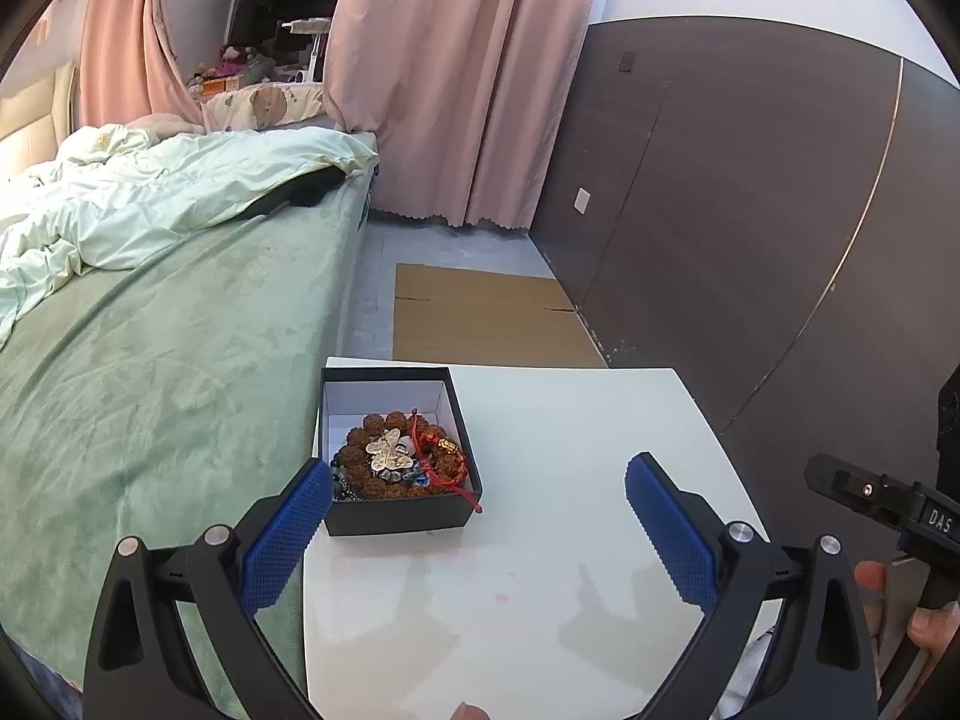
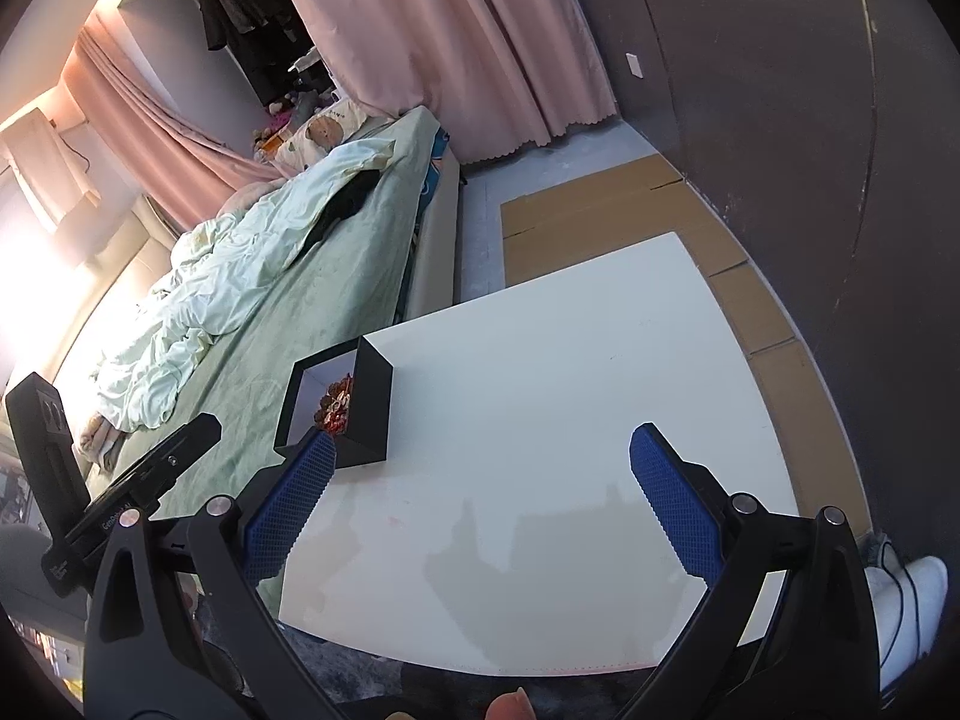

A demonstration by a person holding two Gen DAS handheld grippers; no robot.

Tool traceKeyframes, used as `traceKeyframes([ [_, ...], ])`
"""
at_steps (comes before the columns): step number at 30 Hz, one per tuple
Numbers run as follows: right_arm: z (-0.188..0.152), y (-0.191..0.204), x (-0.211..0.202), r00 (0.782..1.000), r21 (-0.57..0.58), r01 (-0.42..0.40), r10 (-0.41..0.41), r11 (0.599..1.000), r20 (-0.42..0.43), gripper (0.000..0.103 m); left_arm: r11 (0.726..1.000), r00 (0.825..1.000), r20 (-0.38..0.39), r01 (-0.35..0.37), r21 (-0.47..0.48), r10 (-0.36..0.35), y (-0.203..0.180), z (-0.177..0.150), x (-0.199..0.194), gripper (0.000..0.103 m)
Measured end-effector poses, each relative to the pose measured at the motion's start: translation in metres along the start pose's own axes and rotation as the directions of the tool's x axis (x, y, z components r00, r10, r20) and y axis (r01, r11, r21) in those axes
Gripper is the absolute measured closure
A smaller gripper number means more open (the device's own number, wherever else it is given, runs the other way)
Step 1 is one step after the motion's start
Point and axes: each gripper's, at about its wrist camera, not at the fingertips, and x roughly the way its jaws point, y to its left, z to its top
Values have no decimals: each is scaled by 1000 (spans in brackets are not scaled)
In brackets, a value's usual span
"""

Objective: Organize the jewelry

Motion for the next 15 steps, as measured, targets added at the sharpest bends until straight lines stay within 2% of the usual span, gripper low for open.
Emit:
traceKeyframes([
  [15, -4, 8, 2, 1000, -28, -26, 26, 999, -17, 5, 998, 999, 9, -36, 47, 35, -9, -4, -1, 8],
])
